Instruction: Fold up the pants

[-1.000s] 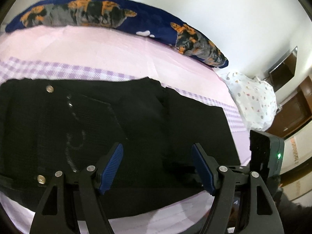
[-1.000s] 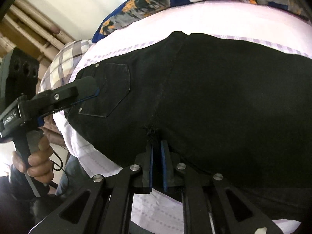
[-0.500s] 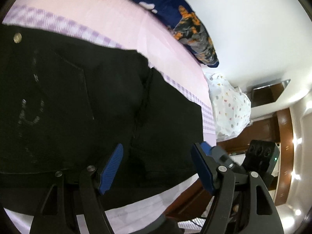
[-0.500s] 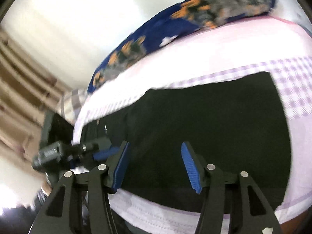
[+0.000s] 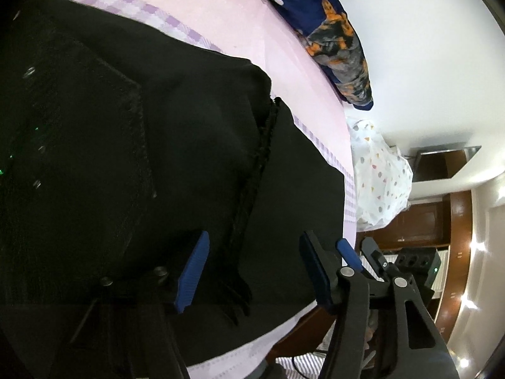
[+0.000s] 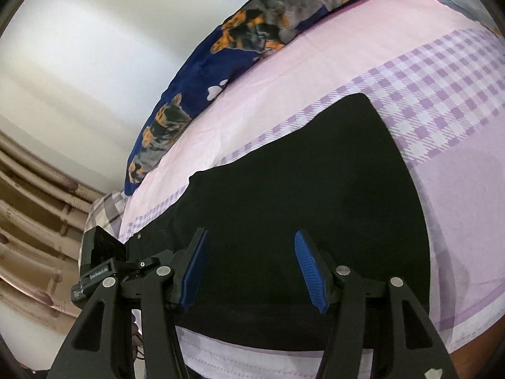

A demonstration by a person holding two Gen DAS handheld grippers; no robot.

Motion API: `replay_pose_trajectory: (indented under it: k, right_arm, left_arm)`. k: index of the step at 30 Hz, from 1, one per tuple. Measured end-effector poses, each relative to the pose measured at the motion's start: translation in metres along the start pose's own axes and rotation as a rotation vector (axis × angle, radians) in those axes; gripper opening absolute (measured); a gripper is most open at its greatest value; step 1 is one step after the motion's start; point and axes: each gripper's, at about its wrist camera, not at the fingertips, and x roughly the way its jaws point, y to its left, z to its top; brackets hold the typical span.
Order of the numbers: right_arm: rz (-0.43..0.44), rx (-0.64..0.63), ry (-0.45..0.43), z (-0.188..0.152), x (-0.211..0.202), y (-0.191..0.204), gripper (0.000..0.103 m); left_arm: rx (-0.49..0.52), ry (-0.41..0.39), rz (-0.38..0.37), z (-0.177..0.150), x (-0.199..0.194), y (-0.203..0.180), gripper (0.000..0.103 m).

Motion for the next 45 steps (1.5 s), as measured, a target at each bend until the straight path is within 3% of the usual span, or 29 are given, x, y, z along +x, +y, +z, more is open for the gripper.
replay_pose_trajectory:
  k: [2, 6, 10, 12, 23, 25, 35, 45]
  right_arm:
    - [0.004, 0.014, -0.008, 0.0, 0.0, -0.004, 0.054]
    - [0.01, 0.035, -0.011, -0.001, -0.002, -0.011, 0.055]
    - [0.012, 0.046, -0.017, 0.0, -0.002, -0.014, 0.055]
    - [0.014, 0.052, -0.018, 0.001, -0.001, -0.016, 0.055]
    - [-0.01, 0.044, -0.019, 0.001, 0.002, -0.017, 0.056]
    - [-0.025, 0.038, -0.018, 0.0, 0.003, -0.017, 0.056]
    - [-0.138, -0.04, 0.009, -0.003, 0.008, -0.005, 0.056]
    - [-0.169, -0.097, 0.038, -0.009, 0.015, 0.005, 0.057]
  left_arm:
    - [0.028, 0.0, -0.001, 0.002, 0.003, -0.002, 0.056]
    - [0.027, 0.039, -0.052, 0.004, 0.019, 0.0, 0.04]
    - [0.049, 0.056, -0.071, 0.002, 0.024, -0.003, 0.035]
    - [0.054, 0.112, -0.086, -0.001, 0.033, -0.003, 0.027]
    - [0.096, 0.116, -0.071, -0.002, 0.035, -0.011, 0.025]
    - [0.135, 0.107, -0.026, -0.006, 0.034, -0.014, 0.008]
    - [0.203, 0.047, 0.054, -0.023, 0.018, -0.032, 0.005]
    - [0.188, 0.055, 0.101, -0.021, 0.016, -0.022, 0.005]
